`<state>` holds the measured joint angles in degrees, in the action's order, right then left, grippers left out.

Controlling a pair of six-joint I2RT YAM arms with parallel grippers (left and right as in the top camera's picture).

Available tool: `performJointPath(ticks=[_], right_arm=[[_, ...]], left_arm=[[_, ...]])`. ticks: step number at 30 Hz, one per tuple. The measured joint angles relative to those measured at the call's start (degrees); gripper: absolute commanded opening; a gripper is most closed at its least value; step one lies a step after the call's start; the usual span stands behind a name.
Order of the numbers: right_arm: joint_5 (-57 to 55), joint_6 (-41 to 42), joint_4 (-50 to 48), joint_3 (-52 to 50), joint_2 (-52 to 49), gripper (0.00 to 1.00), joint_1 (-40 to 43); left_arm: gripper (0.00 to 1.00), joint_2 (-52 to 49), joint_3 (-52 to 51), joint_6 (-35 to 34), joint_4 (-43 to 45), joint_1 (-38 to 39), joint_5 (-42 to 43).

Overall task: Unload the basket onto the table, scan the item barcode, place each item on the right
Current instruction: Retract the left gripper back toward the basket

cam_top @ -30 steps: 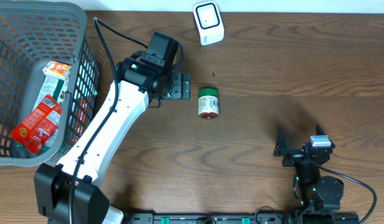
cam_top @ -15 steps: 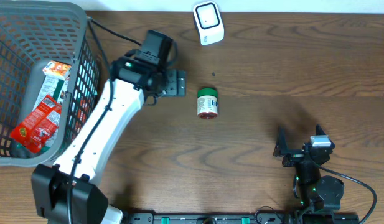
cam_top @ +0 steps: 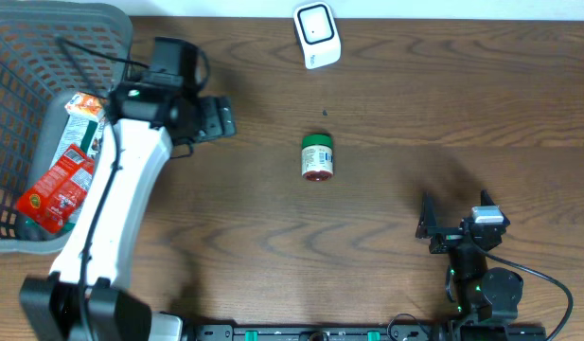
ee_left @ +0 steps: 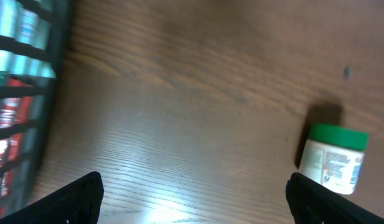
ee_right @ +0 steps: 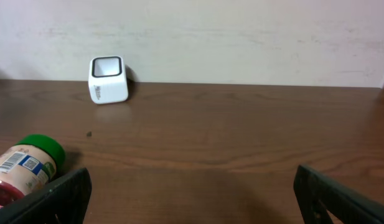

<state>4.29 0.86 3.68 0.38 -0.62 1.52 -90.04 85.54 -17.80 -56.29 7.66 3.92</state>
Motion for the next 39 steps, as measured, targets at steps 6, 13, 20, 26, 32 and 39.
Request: performJointPath(ticks=[6, 13, 20, 26, 32, 39], right_arm=[[0.0, 0.0, 0.0, 0.0, 0.0, 0.99, 0.0], [0.0, 0.0, 0.0, 0.0, 0.0, 0.99, 0.0], [0.0, 0.0, 0.0, 0.0, 0.0, 0.99, 0.0], [0.0, 0.0, 0.0, 0.0, 0.0, 0.99, 0.0], [0.0, 0.0, 0.0, 0.0, 0.0, 0.99, 0.0], [0.0, 0.0, 0.0, 0.0, 0.0, 0.99, 0.0]], left_arm=[[0.93, 9.3, 0.0, 0.0, 0.2, -2.5, 0.0], [0.93, 16.8, 0.0, 0.0, 0.0, -2.5, 0.0], [0.93, 20.7, 0.0, 0.0, -4.2, -2.5, 0.0], [0.93, 20.6, 0.0, 0.0, -8.8, -2.5, 0.0], [0.93, 20.5, 0.0, 0.0, -11.5, -2.5, 0.0], [0.94, 20.5, 0.0, 0.0, -11.6, -2.5, 0.0]])
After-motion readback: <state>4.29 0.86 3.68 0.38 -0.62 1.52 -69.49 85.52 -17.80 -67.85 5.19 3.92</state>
